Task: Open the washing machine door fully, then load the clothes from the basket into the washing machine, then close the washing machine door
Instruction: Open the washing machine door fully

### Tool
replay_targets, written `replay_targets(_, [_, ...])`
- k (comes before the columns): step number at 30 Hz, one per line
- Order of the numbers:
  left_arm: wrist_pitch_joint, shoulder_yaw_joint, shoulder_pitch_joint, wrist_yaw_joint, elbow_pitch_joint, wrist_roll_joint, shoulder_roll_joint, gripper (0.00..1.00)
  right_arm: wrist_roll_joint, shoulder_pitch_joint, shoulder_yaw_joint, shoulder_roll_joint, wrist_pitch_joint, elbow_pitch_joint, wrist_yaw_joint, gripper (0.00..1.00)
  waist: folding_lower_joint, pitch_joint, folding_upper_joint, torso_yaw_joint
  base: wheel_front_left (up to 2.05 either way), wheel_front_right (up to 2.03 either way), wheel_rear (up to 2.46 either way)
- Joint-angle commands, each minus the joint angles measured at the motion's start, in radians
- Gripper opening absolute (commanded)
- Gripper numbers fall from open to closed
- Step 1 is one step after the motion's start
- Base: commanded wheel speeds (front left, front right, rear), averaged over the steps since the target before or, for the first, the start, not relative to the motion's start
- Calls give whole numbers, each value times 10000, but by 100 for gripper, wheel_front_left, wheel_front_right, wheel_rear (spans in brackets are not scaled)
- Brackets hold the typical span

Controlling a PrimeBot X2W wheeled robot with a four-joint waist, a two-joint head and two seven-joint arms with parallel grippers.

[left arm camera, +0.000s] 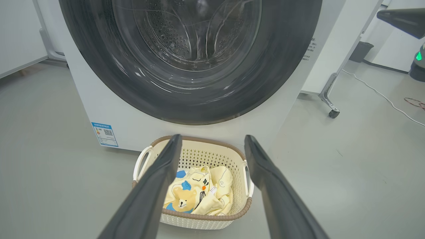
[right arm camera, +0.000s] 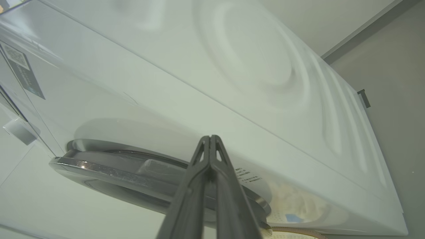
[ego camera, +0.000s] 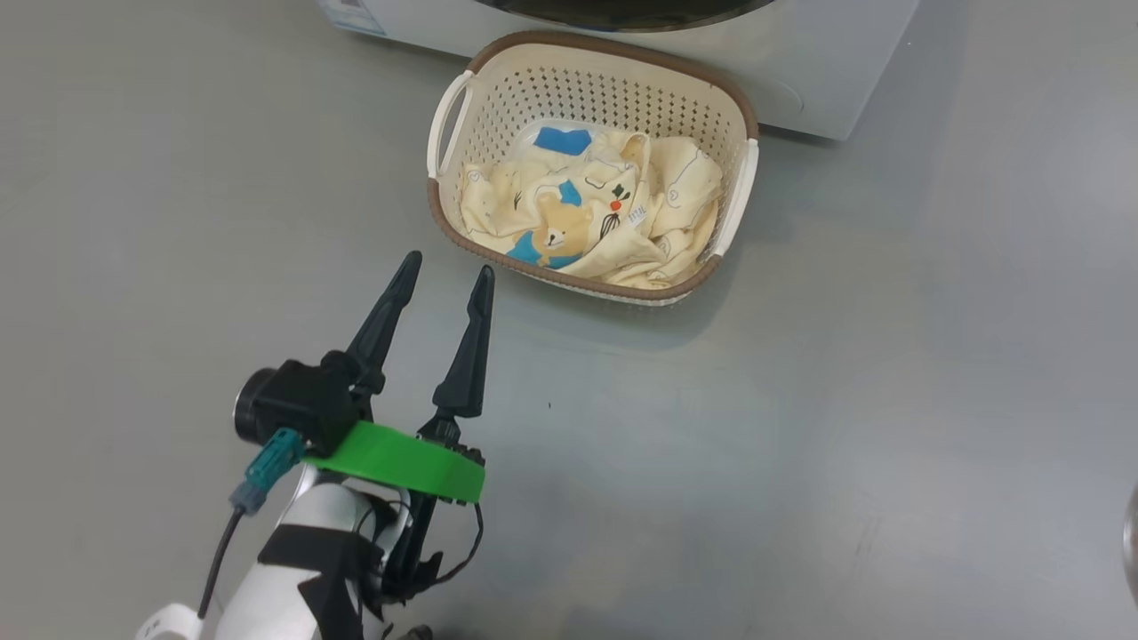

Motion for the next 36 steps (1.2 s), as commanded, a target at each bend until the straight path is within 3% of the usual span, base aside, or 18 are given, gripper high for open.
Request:
replay_targets(1, [-109,241,-264,67,-350,-65,155,100,136,-527,295,44,213,-313,-27,0,0,139,0,134,0,0,0])
replay_targets(10, [-109,-79,-532,204,-340,-381,155,100,590,-1647,1137,-43,1123,210,-27,0,0,395,0,577,0,0,0])
replay_targets(36, [-109,-306,-447,374,-364,-729,155,100,1435,-3434,2087,-293,1712,2617,-27,0,0,528,0,1343,0,0,0])
